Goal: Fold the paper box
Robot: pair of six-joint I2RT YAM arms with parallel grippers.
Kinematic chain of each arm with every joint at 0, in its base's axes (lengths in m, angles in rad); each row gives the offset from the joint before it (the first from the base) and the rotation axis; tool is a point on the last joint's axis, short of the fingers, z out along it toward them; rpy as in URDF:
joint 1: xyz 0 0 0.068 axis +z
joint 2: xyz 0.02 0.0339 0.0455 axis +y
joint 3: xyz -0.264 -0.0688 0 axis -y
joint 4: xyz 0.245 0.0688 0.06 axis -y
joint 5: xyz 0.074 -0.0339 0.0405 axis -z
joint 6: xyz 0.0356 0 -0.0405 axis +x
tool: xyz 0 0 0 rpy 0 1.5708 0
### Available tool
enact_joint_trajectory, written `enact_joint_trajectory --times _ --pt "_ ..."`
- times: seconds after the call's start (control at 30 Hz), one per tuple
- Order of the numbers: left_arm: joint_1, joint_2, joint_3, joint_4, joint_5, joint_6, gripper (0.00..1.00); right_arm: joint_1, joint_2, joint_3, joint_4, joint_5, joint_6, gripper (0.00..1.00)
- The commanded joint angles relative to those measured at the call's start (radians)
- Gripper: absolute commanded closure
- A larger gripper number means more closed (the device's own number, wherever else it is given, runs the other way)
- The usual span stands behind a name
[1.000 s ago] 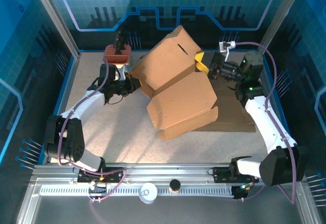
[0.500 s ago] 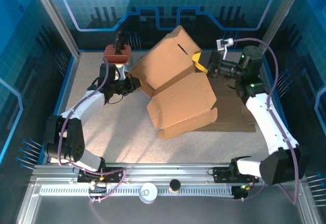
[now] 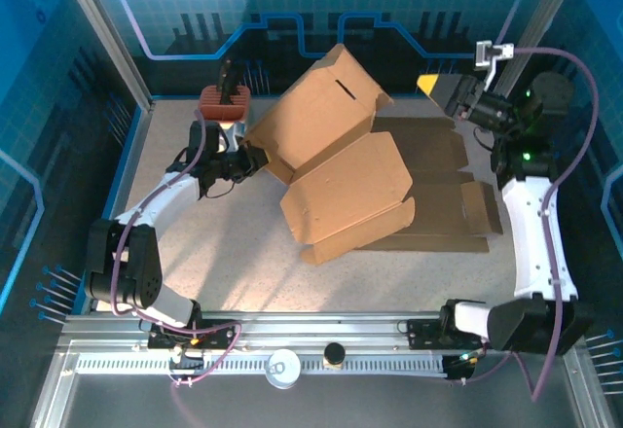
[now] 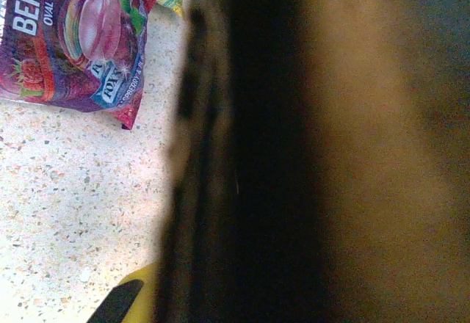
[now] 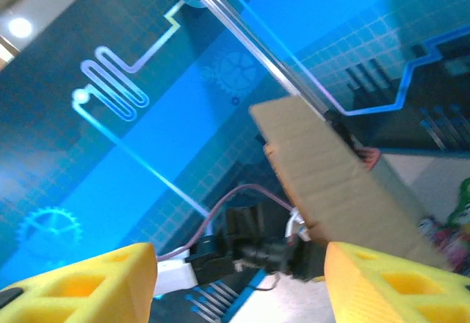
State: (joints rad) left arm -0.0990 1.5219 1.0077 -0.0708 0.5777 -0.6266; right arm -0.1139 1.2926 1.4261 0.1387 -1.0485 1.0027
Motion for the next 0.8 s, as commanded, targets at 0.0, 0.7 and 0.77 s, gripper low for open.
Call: enact_joint_trajectory --times 0.0,0.7,0.77 --pt "0.01 0.005 0.02 0.021 0.051 0.011 1.0 0.036 0.106 0.087 -0.129 -0.009 -0.173 0.4" --pt "0.009 0.038 0.045 -0.007 0.065 0.05 1.0 0.25 0.327 0.32 -0.545 0.085 -0.622 0.52" --pt "0.008 0.036 0.044 -0.009 0.063 0.05 1.0 0.265 0.318 0.318 -0.573 0.103 -0.655 0.52"
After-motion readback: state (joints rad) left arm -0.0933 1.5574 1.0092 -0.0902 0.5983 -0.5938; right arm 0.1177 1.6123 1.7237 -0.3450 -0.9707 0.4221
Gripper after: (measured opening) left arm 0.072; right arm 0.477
